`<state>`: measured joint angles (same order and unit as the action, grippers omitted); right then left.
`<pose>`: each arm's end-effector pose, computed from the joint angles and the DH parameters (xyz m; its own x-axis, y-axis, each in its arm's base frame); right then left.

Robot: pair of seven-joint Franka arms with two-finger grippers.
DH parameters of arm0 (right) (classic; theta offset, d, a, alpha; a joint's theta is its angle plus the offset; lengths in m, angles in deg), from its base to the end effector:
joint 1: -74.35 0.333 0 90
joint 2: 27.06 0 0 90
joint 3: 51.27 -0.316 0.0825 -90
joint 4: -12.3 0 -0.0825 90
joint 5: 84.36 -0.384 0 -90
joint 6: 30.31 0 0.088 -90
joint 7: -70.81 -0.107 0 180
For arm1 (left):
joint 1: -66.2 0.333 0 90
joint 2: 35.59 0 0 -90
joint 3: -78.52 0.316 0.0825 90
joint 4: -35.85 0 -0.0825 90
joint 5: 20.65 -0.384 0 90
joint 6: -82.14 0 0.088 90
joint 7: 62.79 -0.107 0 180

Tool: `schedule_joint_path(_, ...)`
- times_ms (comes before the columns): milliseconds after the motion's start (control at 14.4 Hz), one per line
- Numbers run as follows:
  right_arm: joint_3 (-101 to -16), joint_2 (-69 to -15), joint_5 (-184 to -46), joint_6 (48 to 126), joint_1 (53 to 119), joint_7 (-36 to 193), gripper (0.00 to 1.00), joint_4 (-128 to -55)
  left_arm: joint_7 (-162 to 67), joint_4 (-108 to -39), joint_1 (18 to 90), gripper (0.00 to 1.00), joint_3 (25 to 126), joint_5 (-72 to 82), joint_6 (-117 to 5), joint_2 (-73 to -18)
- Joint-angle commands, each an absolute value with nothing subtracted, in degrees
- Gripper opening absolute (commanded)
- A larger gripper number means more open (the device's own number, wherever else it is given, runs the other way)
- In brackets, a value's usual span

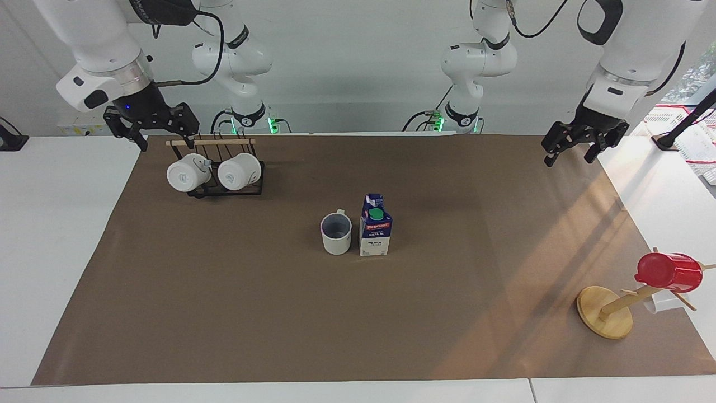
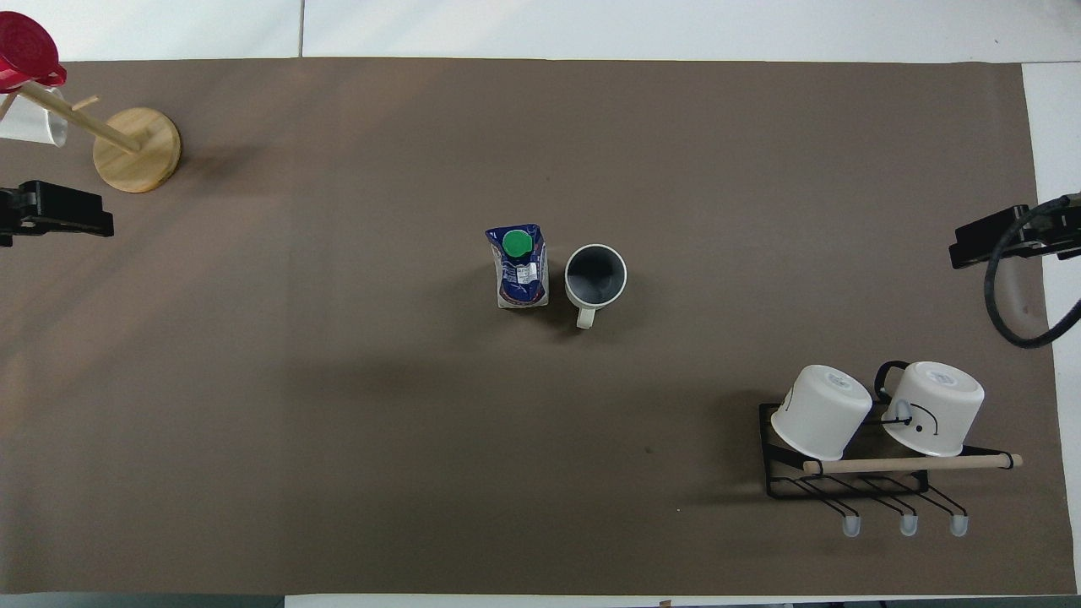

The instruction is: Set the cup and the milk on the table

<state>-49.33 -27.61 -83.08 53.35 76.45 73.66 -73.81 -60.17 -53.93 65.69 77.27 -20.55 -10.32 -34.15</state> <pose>0.5464 -0.0010 0.6415 0.9973 0.0500 -0.0534 0.0511 -0.9985 0.0200 0.5512 -0.0173 0.6442 0.9973 0.0151 0.0717 0.0148 -0.9999 0.0045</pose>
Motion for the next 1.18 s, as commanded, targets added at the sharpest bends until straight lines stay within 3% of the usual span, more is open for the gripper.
schedule_joint_path(0,-49.51,-26.70,-83.30,53.89,76.37,74.15,1.00,-74.80,-61.38,-48.44,66.20,1.00,76.67,-19.33,-5.49,-37.26)
schedule_joint_path(416,-49.51,-26.70,-83.30,53.97,76.37,74.15,1.00,-74.89,-62.70,-55.56,65.85,1.00,76.50,-19.24,-5.75,-33.22)
schedule_joint_path(1110,-49.51,-26.70,-83.30,54.06,76.37,74.15,1.00,-74.97,-62.70,-55.65,65.50,1.00,76.50,-19.24,-6.45,-33.22)
